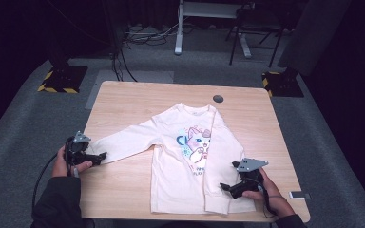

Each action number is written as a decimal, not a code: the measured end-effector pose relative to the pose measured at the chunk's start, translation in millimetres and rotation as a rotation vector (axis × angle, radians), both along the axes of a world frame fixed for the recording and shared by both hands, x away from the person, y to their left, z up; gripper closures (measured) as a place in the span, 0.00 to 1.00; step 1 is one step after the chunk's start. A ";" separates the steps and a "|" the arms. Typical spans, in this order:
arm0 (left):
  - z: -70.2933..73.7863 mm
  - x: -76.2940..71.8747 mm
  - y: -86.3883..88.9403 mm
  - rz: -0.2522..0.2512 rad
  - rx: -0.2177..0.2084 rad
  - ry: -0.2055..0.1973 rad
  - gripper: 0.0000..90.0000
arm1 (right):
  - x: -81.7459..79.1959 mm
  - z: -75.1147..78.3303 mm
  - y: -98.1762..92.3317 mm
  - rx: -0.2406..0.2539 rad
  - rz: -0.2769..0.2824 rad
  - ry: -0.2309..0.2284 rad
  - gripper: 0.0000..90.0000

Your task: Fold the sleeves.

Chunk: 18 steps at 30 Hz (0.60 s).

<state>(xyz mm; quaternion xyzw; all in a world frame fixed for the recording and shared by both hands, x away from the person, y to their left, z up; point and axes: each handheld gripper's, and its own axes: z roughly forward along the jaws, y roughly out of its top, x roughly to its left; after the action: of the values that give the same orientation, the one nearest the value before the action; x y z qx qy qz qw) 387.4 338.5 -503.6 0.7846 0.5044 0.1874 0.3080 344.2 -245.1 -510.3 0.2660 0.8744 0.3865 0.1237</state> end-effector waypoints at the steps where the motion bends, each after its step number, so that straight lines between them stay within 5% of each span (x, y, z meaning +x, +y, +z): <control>1: 0.0 -0.6 -0.1 0.009 -0.004 -0.013 0.19 | -0.2 0.0 0.1 -0.001 -0.001 -0.001 0.01; 6: 2.2 -3.5 -1.0 0.056 -0.071 -0.032 0.61 | -0.3 0.0 0.0 -0.001 -0.003 -0.001 0.01; 10: 2.5 -4.6 -9.9 0.038 -0.059 -0.035 0.84 | -0.3 0.0 0.0 -0.001 -0.002 -0.001 0.01; 18: 13.2 -8.3 -19.4 0.040 -0.070 -0.060 0.88 | -0.2 0.0 -0.1 0.000 -0.002 -0.001 0.01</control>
<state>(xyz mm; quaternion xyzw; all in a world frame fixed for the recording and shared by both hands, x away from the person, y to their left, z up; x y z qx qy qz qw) 379.1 319.1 -490.4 0.7570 0.5169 0.1992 0.3465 344.0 -245.2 -510.3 0.2665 0.8741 0.3866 0.1245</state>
